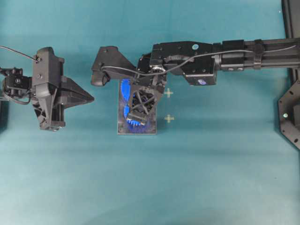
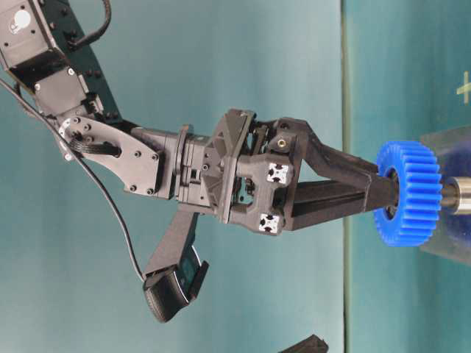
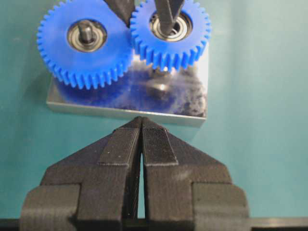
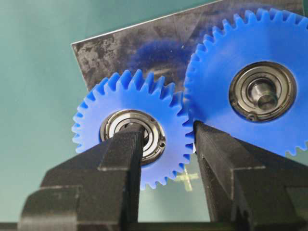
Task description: Fit the small gear onto the shaft.
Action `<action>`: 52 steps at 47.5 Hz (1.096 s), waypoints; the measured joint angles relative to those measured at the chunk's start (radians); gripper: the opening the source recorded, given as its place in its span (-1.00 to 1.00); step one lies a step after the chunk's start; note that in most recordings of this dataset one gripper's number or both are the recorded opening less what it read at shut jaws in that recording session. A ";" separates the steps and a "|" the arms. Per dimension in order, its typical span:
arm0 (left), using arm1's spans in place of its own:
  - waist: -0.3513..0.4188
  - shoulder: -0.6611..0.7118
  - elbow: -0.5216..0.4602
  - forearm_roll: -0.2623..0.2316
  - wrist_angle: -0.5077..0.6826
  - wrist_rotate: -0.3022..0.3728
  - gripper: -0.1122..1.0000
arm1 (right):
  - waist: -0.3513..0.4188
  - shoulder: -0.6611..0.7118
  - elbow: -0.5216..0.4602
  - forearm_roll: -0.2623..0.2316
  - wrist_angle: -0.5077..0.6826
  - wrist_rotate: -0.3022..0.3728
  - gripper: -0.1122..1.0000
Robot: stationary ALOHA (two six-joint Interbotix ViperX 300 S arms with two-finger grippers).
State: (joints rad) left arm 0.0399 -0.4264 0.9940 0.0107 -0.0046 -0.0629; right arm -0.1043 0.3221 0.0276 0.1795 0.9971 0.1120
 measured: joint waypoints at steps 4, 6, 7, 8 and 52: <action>0.002 0.000 0.000 0.000 0.000 0.000 -0.80 | -0.002 0.002 0.000 0.002 0.000 0.000 -0.12; 0.000 0.000 0.000 0.000 0.000 -0.002 -0.80 | -0.002 0.002 0.000 0.002 0.000 0.000 -0.06; 0.002 0.000 0.002 0.000 0.000 -0.002 -0.80 | -0.002 0.002 0.000 0.002 0.002 0.000 0.00; 0.002 0.000 0.000 0.000 0.000 -0.002 -0.80 | -0.002 0.002 0.000 0.002 0.002 0.000 0.08; 0.002 -0.005 0.005 0.000 0.000 -0.003 -0.80 | -0.005 0.015 -0.089 0.000 0.067 0.052 -0.80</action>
State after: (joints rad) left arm 0.0414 -0.4310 0.9986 0.0107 -0.0046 -0.0660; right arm -0.1089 0.3375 -0.0614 0.1795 1.0646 0.1641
